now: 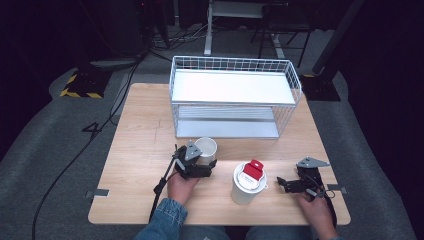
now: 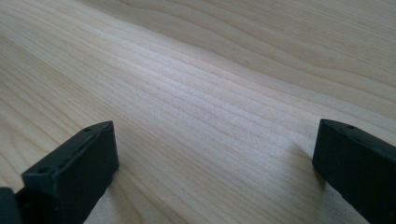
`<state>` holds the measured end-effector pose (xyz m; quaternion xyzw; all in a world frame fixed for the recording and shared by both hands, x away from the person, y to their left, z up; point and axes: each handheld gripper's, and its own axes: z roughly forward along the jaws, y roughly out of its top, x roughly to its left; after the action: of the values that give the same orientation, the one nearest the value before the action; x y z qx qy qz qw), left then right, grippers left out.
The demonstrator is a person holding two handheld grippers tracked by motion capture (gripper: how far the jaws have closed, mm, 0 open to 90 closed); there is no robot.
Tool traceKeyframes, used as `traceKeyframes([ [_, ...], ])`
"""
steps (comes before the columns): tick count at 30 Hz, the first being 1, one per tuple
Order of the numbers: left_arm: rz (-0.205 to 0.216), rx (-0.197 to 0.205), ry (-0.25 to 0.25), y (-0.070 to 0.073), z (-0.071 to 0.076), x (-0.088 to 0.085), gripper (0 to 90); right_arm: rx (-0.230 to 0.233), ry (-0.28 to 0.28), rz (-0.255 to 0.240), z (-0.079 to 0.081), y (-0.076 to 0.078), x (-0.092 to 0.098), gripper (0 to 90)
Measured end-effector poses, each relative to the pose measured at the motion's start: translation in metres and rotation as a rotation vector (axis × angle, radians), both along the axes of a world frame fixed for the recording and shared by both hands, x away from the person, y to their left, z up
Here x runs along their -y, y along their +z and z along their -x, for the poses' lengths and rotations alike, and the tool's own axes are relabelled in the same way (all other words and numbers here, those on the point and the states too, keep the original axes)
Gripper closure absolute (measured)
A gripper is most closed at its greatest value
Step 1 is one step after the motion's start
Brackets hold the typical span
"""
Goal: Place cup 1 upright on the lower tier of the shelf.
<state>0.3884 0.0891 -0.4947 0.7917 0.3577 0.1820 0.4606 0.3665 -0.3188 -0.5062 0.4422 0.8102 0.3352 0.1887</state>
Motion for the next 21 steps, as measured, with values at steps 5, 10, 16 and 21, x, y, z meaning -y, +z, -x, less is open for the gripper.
traceKeyframes([
  [5, -0.01, -0.006, -0.006, -0.0017, -0.0001, 0.0011, 19.0, 0.0, 0.0, 0.0, 0.0, 0.0, 0.0, 0.3],
  [10, -0.017, 0.001, -0.007, -0.0021, 0.0006, 0.0015, 22.6, 0.0, 0.0, 0.0, 0.0001, 0.0, 0.0, 0.3],
  [16, -0.022, 0.007, -0.006, -0.0022, 0.0008, 0.0015, 22.8, 0.0, 0.0, 0.0, 0.0001, 0.0, 0.0, 0.3],
  [21, -0.023, 0.008, -0.006, -0.0021, 0.001, 0.0016, 22.8, 0.0, 0.0, 0.0, 0.0001, 0.0, 0.0, 0.3],
])
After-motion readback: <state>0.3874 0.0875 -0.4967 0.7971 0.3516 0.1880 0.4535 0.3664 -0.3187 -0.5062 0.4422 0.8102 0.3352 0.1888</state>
